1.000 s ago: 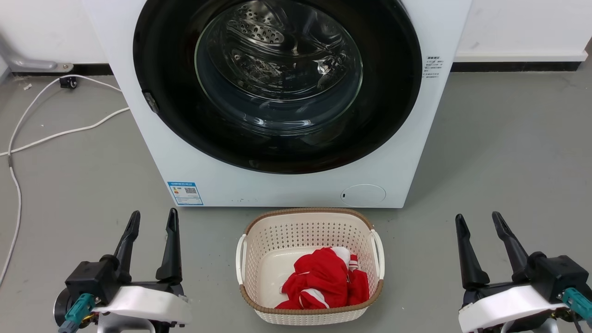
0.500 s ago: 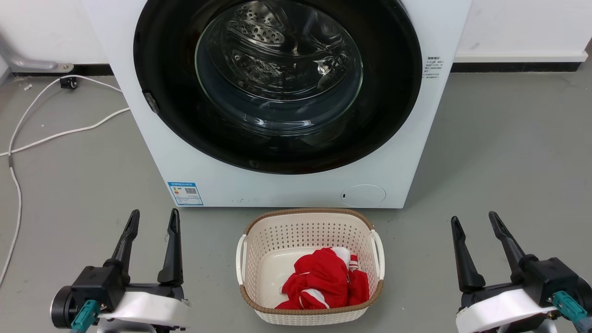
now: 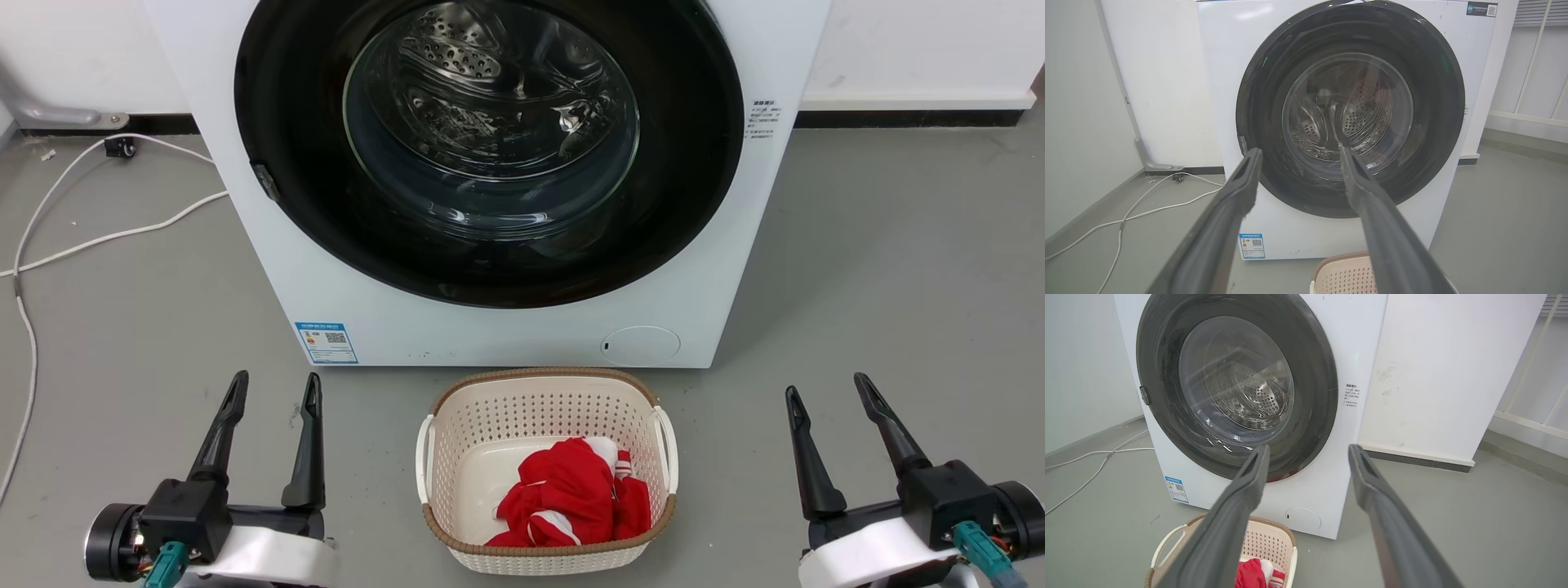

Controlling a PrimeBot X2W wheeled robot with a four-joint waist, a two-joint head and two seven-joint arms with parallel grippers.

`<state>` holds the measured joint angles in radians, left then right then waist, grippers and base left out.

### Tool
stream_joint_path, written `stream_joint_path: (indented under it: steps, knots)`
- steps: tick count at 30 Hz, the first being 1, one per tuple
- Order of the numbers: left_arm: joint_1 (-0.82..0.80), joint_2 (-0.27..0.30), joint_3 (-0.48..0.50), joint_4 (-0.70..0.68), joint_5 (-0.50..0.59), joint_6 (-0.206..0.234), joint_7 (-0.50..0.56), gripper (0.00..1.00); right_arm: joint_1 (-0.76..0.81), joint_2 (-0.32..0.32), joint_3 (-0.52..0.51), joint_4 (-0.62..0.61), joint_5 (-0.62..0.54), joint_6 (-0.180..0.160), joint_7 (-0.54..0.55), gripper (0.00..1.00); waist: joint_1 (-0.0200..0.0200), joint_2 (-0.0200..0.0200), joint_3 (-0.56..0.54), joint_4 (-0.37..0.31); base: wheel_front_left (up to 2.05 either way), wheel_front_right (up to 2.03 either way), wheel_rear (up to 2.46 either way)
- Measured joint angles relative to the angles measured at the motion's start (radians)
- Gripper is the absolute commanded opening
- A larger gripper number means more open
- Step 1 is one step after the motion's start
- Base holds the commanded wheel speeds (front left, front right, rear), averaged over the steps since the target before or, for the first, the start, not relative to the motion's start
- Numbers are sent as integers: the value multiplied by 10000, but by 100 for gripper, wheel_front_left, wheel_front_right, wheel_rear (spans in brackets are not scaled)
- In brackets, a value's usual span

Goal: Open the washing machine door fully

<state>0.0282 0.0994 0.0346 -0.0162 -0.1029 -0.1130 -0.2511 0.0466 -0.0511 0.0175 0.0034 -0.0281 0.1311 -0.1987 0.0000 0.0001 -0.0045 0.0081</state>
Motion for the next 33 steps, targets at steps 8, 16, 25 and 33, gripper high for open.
stream_joint_path:
  steps: [8, 16, 25, 33]
  knots:
    - [41, -100, 92, -4, 389, -77, -90, 100, 8, 0, 38, -2, -343, 0, -67, 100, 0, 0, -4, -42, 0, 0, 0]
    - [42, -173, 161, 59, 318, -125, -92, 100, 8, 0, 23, 61, -253, 0, -75, 100, 0, 0, -9, -68, 0, 0, 0]
    - [43, -211, 182, 142, 259, -161, -92, 100, 12, 0, -8, 136, 54, 0, -71, 0, 0, 0, -16, -61, 0, 0, 0]
    - [80, -236, 207, 228, 171, -163, -94, 100, 30, 0, 19, 144, 759, 0, -161, 0, 0, 0, -42, -75, 0, 0, 0]
